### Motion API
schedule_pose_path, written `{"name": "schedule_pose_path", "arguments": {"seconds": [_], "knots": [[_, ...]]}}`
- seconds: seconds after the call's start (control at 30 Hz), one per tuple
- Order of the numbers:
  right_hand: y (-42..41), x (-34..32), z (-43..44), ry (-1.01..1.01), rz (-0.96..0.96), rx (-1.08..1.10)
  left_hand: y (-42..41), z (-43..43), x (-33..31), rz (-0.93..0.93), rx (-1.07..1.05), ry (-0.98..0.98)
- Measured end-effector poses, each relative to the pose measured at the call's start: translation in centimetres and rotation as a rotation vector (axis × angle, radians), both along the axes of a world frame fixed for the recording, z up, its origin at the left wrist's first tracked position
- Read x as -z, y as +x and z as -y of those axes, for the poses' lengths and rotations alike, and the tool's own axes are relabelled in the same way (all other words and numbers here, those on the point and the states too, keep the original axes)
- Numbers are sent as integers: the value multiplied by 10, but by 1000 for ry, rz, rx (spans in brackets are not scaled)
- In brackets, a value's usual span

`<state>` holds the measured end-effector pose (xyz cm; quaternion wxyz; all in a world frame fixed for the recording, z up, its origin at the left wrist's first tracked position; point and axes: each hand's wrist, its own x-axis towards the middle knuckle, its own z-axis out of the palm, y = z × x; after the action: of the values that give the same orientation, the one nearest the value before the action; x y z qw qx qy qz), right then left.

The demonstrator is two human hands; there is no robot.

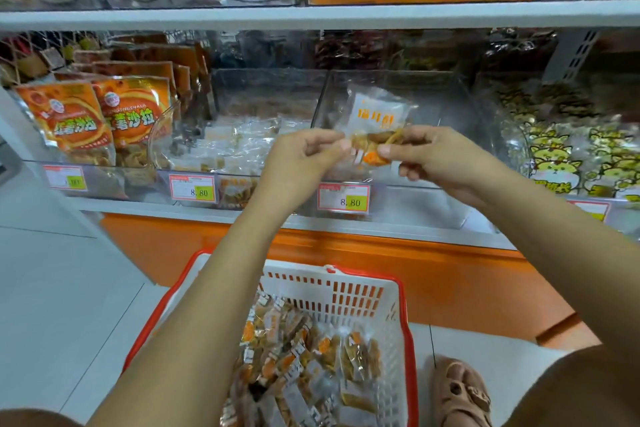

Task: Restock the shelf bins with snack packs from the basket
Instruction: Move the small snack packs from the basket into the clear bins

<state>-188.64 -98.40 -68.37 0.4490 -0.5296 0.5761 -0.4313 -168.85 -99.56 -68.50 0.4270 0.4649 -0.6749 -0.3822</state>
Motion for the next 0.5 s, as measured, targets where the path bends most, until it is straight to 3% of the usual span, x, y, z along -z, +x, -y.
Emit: {"name": "schedule_pose_path", "arguments": {"seconds": [0.13,0.3,0.37,0.5], "knots": [[-20,2,39,-71,4,260,-11,30,-5,142,-191,-218],[-41,30,94,29,-238,428,-9,60,20,457,-221,-139],[-43,40,111,102,-292,462,-7,63,30,451,-201,-139],[-48,51,138,223,-200,443,-5,63,37,388,-204,-193]]}}
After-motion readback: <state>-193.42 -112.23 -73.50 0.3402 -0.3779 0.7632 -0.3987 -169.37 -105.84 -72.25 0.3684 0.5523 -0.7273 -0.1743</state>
